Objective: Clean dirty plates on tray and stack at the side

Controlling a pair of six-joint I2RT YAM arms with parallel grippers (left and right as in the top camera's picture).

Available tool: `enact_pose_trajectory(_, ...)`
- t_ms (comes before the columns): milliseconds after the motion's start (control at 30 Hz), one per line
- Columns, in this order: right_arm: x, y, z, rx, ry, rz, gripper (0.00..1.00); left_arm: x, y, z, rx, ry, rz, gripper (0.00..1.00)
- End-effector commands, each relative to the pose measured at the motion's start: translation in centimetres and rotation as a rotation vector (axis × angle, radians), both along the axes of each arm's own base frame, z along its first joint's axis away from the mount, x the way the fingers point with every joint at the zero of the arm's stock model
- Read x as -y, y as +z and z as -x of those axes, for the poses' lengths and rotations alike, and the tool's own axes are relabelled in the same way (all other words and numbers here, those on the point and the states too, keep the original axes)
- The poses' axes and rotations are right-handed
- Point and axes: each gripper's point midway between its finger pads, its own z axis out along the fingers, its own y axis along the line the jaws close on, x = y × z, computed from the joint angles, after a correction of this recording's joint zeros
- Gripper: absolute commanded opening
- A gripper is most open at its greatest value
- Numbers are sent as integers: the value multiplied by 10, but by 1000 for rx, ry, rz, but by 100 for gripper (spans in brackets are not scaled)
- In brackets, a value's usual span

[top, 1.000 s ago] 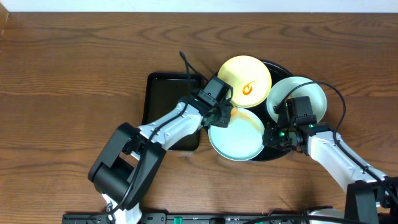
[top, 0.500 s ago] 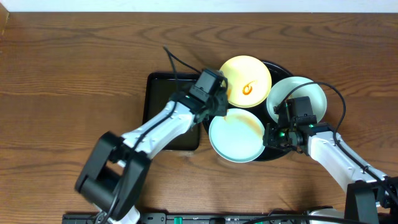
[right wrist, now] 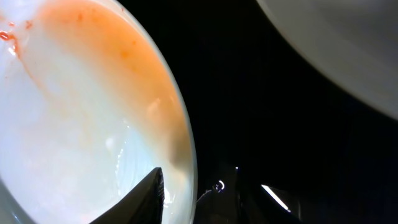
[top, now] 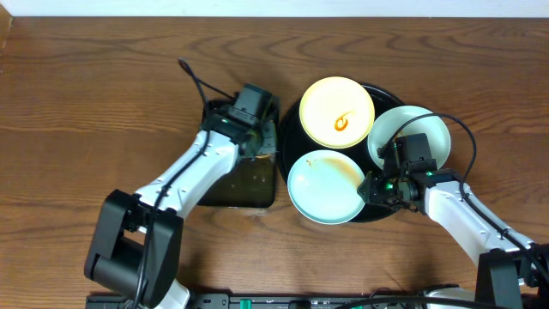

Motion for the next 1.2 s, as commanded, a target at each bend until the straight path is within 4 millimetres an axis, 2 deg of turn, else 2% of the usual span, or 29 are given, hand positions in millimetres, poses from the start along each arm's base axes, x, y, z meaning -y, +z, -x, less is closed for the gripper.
enact_pose_trajectory(0,-2,-3,4,-13,16,5,33,-14,2,-3,2,33,-19,9)
enact_pose_trajectory(100,-4,-3,5,-14,18,-4,26,-16,2,-4,0,38,-20,9)
enact_pose_trajectory(600,-7,-4,10,-34,25,-28,16,-17,0,-1,-10,38,-24,12)
enact_pose_trajectory(700,-7,-6,12,-38,25,-28,7,-17,0,-1,-10,38,-24,12)
enact_pose_trajectory(767,-8,-4,7,-15,25,-31,1,-17,0,-1,-10,38,-24,12)
enact_pose_trajectory(1000,-6,2,-14,103,82,0,1,-20,-3,5,-38,39,-39,17)
enact_pose_trajectory(1133,-4,12,-20,136,98,26,1,-21,-3,6,-43,39,-41,16)
enact_pose_trajectory(1167,1,17,-21,136,90,52,1,-21,-3,6,-43,39,-41,12)
